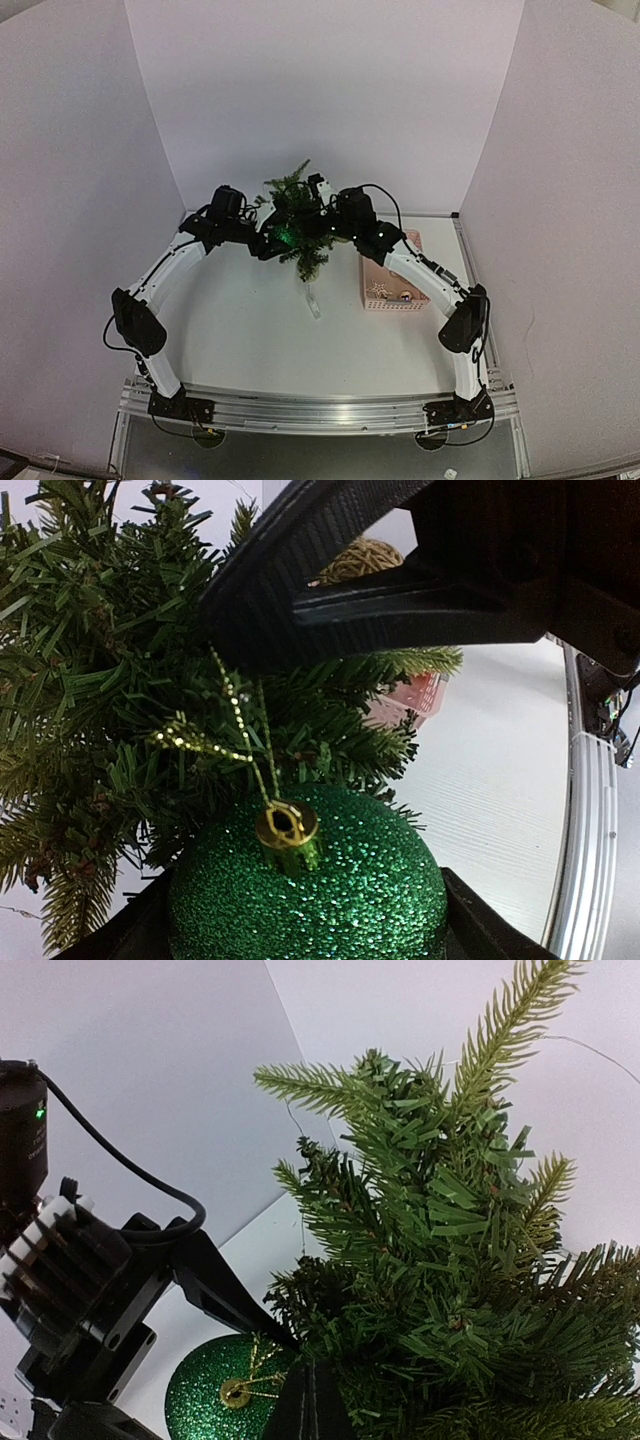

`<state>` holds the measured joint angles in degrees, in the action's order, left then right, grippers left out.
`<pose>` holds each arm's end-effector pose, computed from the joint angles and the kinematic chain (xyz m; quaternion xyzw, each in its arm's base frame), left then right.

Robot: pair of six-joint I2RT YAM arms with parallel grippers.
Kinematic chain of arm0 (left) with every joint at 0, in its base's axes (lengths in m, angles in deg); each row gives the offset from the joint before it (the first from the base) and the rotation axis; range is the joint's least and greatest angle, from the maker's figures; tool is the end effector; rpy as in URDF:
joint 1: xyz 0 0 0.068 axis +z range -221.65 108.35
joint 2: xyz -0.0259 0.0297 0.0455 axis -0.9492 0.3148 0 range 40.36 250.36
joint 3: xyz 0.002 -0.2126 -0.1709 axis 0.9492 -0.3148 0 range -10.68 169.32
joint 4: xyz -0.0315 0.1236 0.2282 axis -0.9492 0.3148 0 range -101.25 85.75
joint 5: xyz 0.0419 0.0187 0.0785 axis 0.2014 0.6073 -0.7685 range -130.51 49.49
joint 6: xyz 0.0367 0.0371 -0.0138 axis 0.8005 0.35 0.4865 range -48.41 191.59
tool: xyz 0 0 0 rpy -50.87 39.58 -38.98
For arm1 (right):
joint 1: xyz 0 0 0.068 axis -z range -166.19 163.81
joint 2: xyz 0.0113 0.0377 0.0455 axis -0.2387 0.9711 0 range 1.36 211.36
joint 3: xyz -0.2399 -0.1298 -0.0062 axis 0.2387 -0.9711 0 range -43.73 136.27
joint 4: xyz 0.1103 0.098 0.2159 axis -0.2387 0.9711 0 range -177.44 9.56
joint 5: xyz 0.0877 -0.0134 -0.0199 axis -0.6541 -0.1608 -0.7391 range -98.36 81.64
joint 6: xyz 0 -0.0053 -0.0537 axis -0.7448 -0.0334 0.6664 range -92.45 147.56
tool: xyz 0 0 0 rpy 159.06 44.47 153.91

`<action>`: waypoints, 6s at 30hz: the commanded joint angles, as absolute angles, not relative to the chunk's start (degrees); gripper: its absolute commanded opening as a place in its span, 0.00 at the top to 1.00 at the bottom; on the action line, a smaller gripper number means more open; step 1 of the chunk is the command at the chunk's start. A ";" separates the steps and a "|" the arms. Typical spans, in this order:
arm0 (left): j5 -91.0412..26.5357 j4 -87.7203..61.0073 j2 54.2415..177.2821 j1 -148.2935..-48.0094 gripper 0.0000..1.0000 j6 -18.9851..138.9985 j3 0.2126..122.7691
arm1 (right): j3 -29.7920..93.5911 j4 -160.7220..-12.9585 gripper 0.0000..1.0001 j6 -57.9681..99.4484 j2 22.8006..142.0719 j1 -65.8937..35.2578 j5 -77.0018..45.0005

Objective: Decorate the small christmas tree

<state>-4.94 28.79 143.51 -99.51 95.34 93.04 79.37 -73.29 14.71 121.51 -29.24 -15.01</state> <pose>0.3475 -0.2071 0.3674 0.4922 0.7185 -0.2906 0.3962 0.3636 0.3454 0.3930 -0.2365 0.7352 0.3365 0.5388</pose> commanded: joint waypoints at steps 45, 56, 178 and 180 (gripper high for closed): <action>-0.42 31.77 145.12 -97.84 0.50 90.63 92.72 | 79.80 -76.07 0.54 12.47 116.25 -28.82 -23.55; -0.46 31.60 144.55 -97.84 0.22 90.92 92.97 | 76.52 -77.10 0.48 14.35 112.01 -28.82 -20.76; -18.28 -3.43 127.43 -82.10 0.01 72.73 59.19 | 73.50 0.72 0.36 8.92 137.40 -4.80 -6.08; -18.11 -3.44 127.37 -82.03 0.00 72.64 59.20 | 72.78 0.89 0.35 9.14 137.19 -4.83 -5.80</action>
<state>-19.32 -1.32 126.96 -82.48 73.02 56.06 72.36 -11.28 8.63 136.70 -4.61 -6.39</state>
